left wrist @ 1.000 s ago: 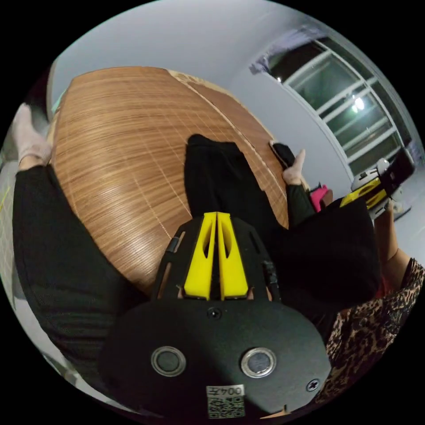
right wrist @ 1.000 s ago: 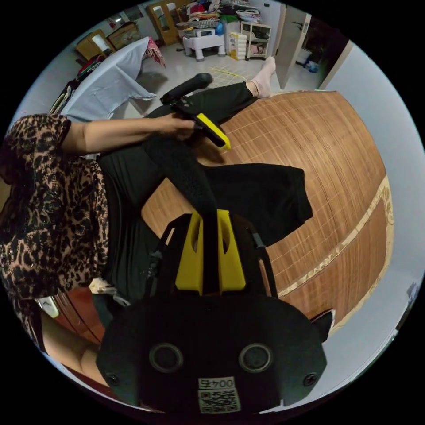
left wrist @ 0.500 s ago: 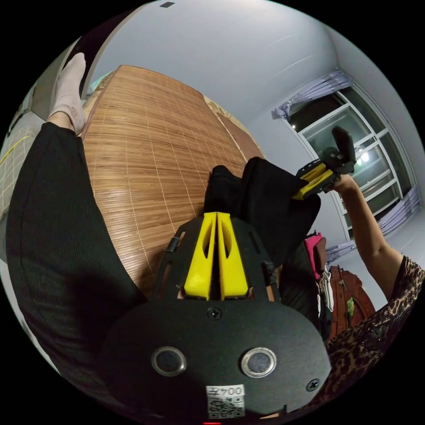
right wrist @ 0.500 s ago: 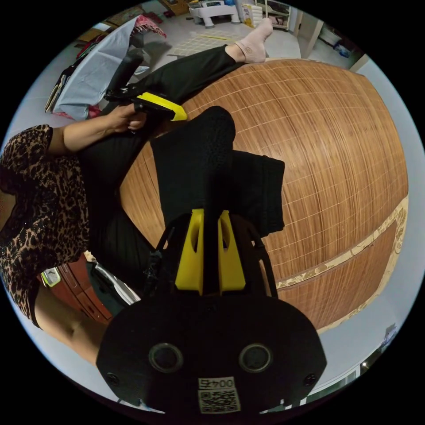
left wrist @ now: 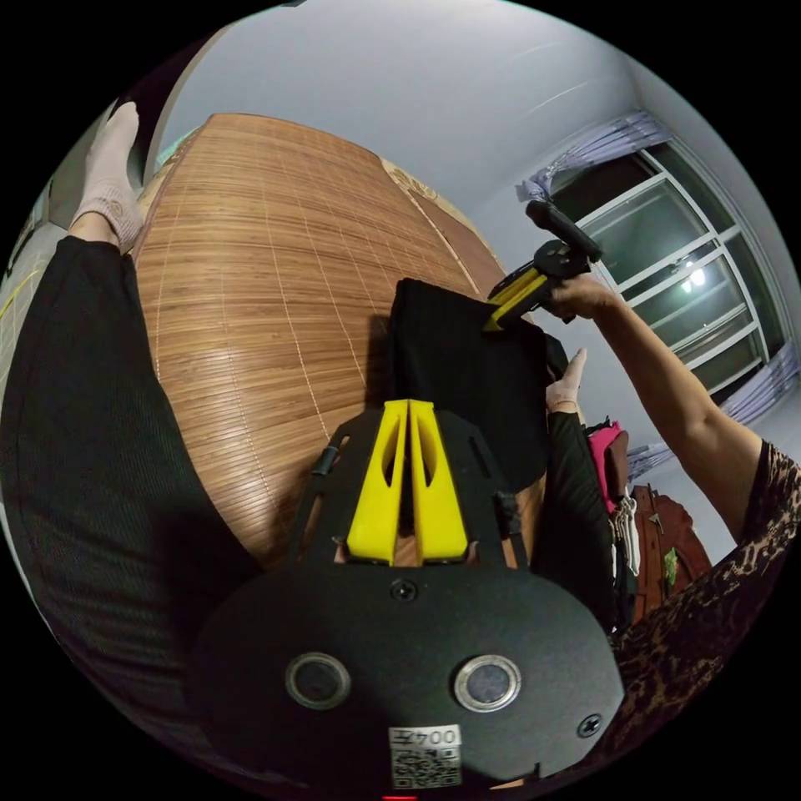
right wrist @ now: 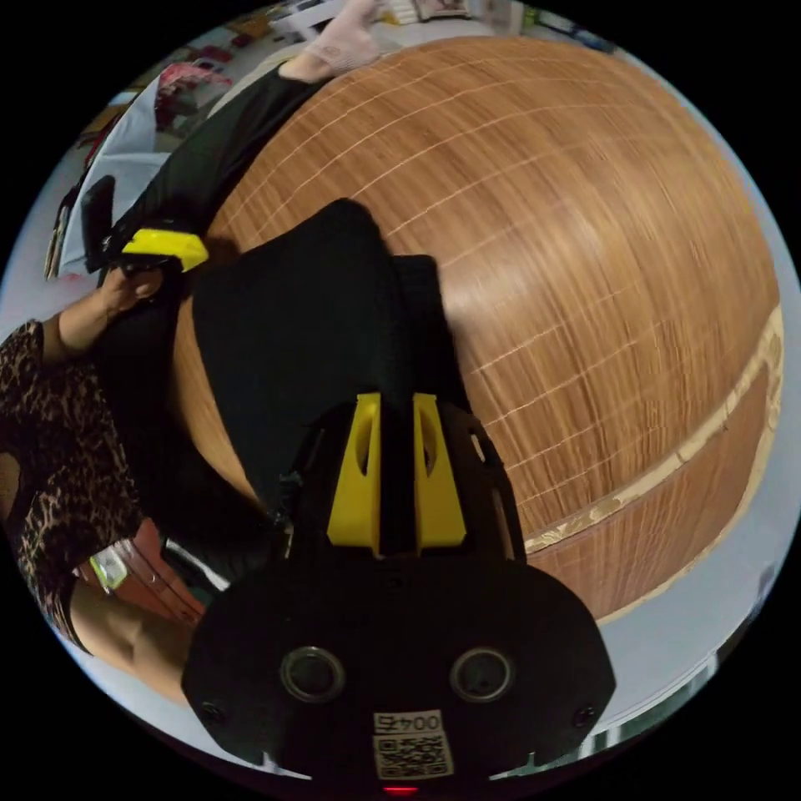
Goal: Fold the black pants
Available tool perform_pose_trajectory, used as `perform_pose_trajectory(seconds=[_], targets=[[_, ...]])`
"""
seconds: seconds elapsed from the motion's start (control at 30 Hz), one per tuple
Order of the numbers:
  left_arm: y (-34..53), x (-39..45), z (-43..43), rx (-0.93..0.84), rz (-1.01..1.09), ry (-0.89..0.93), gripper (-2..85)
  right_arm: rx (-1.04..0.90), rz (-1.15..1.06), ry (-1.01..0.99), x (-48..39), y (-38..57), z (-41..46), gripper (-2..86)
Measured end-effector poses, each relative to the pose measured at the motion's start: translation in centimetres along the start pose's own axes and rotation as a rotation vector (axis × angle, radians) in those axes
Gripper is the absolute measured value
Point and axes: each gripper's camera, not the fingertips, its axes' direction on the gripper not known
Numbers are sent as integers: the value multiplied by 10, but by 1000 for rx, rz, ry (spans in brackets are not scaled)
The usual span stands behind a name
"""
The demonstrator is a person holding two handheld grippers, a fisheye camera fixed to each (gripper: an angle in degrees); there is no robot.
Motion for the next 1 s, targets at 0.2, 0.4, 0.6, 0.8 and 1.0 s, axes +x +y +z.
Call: perform_pose_trajectory(seconds=[0.2,0.4,0.6,0.8,1.0], targets=[[-1,-18,-1,31,-48,55,21,490,361,-23,29,129,-1,15],[2,-26,-5,50,-59,87,62,874,580,-281,-45,288,103,71],[10,-26,7,-47,-85,124,132,1060,819,-580,-123,396,254,132],[11,-27,31,-132,-140,98,168,1071,958,-533,-146,439,306,136],[5,-30,56,-191,-168,111,166,958,964,-578,-145,446,348,134]])
